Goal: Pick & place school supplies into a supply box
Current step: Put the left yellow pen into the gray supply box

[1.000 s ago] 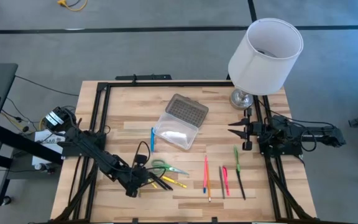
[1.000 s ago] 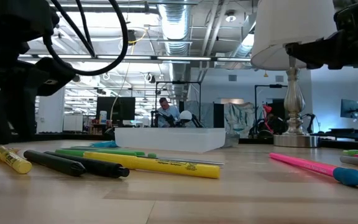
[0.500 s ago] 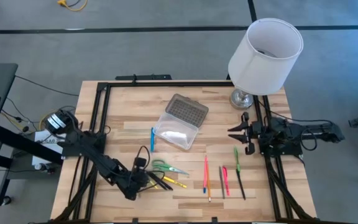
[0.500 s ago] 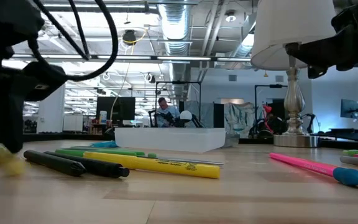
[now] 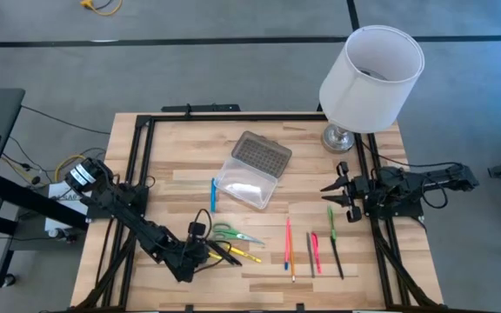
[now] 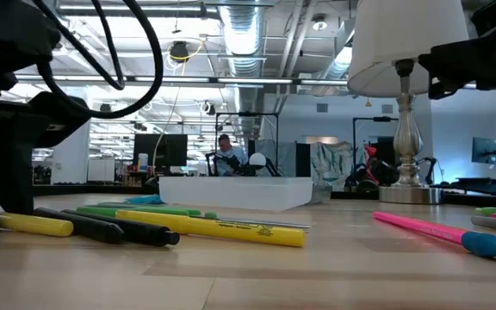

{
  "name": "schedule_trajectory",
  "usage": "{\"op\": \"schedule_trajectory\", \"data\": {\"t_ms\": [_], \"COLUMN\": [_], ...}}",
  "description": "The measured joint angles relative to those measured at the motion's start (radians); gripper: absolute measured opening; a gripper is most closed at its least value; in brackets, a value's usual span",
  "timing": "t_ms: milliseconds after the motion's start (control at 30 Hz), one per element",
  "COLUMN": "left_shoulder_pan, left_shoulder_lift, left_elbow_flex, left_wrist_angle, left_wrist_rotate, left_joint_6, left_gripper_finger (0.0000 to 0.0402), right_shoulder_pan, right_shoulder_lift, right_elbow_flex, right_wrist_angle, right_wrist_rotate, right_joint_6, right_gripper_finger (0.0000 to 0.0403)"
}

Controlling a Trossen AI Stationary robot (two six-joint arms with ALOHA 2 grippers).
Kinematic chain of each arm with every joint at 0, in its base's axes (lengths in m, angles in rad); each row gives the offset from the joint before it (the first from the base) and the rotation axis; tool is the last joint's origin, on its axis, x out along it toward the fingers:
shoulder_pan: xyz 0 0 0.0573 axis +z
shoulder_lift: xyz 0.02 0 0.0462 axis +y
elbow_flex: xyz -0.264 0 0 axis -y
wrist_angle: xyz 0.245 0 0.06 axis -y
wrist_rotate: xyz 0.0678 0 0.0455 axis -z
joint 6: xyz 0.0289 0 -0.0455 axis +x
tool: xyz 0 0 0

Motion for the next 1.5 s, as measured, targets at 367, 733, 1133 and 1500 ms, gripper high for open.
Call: {"op": "schedule_trajectory", "data": {"t_ms": [367,733,1133,1500], "left_shoulder_pan": [0.081,0.112,0.092,0.062], "left_shoulder_lift": [-0.008,-0.030,-0.023,-0.020], "left_elbow_flex": [0.004,0.001,0.051,0.243], "left_wrist_angle": [-0.054,-0.058,-0.110,-0.276], "left_wrist_rotate": [0.181,0.231,0.162,0.029], "left_joint_6": [-0.097,-0.051,0.007,0.137], "left_gripper_finger": [0.0089,0.0020,0.0019,0.0018], "right_shoulder_pan": [-0.002,-0.002,-0.002,-0.002], "right_shoulder_lift": [0.000,0.000,0.000,0.000], "right_elbow_flex": [0.000,0.000,0.000,0.000], "right_wrist_angle": [0.013,0.012,0.012,0.011], "right_wrist_rotate": [0.001,0.002,0.003,0.003], "right_joint_6": [-0.053,-0.070,-0.070,-0.070], "right_gripper_finger": [0.0092,0.0092,0.0092,0.0092]}}
